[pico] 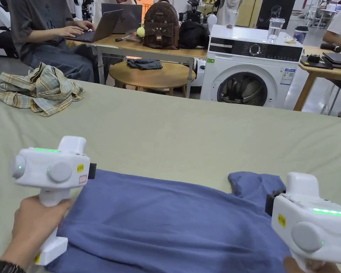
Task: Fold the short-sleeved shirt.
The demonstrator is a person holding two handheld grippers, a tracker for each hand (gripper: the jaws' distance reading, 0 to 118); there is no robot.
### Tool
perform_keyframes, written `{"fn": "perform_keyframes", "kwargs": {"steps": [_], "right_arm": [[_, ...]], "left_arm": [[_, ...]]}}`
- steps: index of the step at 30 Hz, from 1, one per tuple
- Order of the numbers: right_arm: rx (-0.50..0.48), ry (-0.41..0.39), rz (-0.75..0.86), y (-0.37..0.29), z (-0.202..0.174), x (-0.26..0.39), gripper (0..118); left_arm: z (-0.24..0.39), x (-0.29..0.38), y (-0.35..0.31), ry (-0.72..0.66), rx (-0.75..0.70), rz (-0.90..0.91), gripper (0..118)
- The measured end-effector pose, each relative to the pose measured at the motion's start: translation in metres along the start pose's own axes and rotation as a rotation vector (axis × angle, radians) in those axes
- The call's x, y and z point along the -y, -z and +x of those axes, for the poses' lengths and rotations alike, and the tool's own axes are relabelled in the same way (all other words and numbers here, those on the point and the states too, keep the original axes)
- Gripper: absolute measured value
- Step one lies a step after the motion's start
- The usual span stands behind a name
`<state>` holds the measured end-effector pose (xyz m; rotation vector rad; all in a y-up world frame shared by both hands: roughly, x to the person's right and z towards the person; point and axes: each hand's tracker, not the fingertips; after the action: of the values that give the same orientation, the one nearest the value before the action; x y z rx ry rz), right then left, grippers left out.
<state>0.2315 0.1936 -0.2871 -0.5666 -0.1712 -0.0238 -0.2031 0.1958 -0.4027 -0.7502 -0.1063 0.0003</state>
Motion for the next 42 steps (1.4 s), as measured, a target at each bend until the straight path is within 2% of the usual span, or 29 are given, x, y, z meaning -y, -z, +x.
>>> {"fn": "perform_keyframes", "kwargs": {"steps": [4, 5, 6, 8, 12, 14, 16, 18, 19, 20, 21, 22, 25, 28, 30, 31, 33, 34, 37, 40, 42], "right_arm": [[-0.020, -0.004, -0.042, 0.021, -0.002, 0.003, 0], [-0.021, -0.005, -0.049, 0.024, -0.002, 0.004, 0], [-0.020, -0.005, -0.058, 0.027, -0.002, 0.005, 0], [-0.022, -0.009, -0.076, 0.033, -0.002, 0.007, 0], [-0.028, -0.015, -0.107, 0.039, 0.001, 0.012, 0], [-0.025, -0.015, -0.116, 0.039, 0.004, 0.014, 0], [-0.018, -0.017, -0.126, 0.039, 0.007, 0.016, 0], [-0.014, -0.021, -0.132, 0.038, 0.011, 0.017, 0], [-0.012, -0.019, -0.136, 0.038, 0.014, 0.018, 0], [-0.010, -0.012, -0.140, 0.039, 0.017, 0.018, 0], [-0.013, 0.005, -0.149, 0.040, 0.021, 0.017, 0], [-0.019, 0.019, -0.155, 0.042, 0.025, 0.016, 0], [-0.006, 0.036, -0.167, 0.049, 0.036, 0.010, 0], [0.001, 0.061, -0.189, 0.063, 0.050, -0.006, 0], [0.016, 0.069, -0.217, 0.080, 0.062, -0.021, 0], [0.022, 0.070, -0.225, 0.090, 0.068, -0.026, 14], [0.047, 0.055, -0.300, 0.117, 0.079, -0.039, 54], [0.051, 0.051, -0.317, 0.131, 0.083, -0.042, 59], [0.073, 0.033, -0.406, 0.169, 0.094, -0.050, 59], [0.028, 0.078, -0.502, 0.201, 0.103, -0.048, 59], [0.022, 0.044, -0.553, 0.216, 0.101, -0.043, 59]], "left_arm": [[-0.013, -0.036, 0.052, 0.004, -0.004, -0.119, 0], [-0.015, -0.043, 0.062, 0.016, 0.013, -0.140, 3], [-0.019, -0.049, 0.073, 0.020, 0.018, -0.164, 7], [-0.022, -0.058, 0.086, -0.013, 0.032, -0.226, 31], [-0.023, -0.063, 0.117, -0.022, -0.023, -0.321, 51], [-0.021, -0.060, 0.134, 0.004, -0.010, -0.410, 52], [-0.016, -0.051, 0.147, 0.055, -0.029, -0.488, 52], [-0.007, -0.050, 0.138, 0.053, -0.050, -0.419, 52], [-0.001, -0.052, 0.138, 0.051, -0.075, -0.419, 47], [0.004, -0.049, 0.134, 0.074, -0.074, -0.408, 34], [0.011, -0.047, 0.131, 0.116, -0.047, -0.382, 13], [0.017, -0.044, 0.130, 0.153, -0.052, -0.377, 0], [0.027, -0.037, 0.122, 0.214, -0.061, -0.358, 0], [0.019, -0.037, 0.106, 0.134, 0.016, -0.295, 0], [0.021, -0.036, 0.092, 0.138, -0.010, -0.248, 0], [0.020, -0.035, 0.086, 0.130, -0.006, -0.229, 0], [0.012, -0.036, 0.077, 0.102, 0.019, -0.204, 0], [0.010, -0.035, 0.072, 0.096, 0.005, -0.198, 0], [0.002, -0.034, 0.061, 0.088, 0.002, -0.158, 0], [-0.004, -0.032, 0.052, 0.078, 0.015, -0.139, 0], [-0.005, -0.029, 0.049, 0.077, 0.017, -0.134, 0]]}}
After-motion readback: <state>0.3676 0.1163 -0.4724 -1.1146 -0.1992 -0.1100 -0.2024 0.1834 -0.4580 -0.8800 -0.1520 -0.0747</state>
